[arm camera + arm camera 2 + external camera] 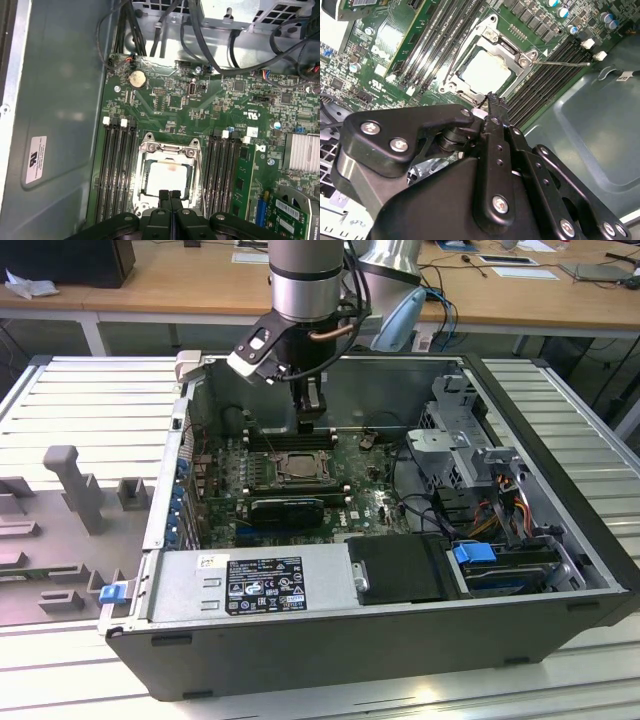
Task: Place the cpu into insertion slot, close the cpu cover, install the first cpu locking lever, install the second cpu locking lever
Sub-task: 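Install the first cpu locking lever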
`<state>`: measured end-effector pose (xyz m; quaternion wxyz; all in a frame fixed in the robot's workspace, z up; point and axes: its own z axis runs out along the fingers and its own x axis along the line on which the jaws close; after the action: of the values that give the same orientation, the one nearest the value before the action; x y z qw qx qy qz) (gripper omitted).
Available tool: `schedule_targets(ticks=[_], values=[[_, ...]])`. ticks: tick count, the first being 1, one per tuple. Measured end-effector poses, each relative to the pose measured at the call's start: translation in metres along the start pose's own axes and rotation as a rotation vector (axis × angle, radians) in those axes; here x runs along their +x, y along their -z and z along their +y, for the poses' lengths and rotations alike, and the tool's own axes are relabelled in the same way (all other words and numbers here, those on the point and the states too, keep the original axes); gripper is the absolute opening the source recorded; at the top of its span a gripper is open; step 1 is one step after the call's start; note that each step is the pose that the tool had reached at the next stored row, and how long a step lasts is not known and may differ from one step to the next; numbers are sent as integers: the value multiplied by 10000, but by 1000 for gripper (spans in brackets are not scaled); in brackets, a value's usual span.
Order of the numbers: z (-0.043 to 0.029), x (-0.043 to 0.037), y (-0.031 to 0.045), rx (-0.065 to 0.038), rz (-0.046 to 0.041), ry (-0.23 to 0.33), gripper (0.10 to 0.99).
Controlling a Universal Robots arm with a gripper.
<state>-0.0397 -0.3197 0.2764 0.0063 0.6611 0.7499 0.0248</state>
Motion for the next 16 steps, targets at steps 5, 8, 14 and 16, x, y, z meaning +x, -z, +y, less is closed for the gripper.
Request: schedule_targets(ticks=[5,8,14,16], values=[[0,0,0,7,14,301,106],[0,0,0,11,21,456,106],[0,0,0,20,39,864,106],[0,0,0,22,44,961,106]])
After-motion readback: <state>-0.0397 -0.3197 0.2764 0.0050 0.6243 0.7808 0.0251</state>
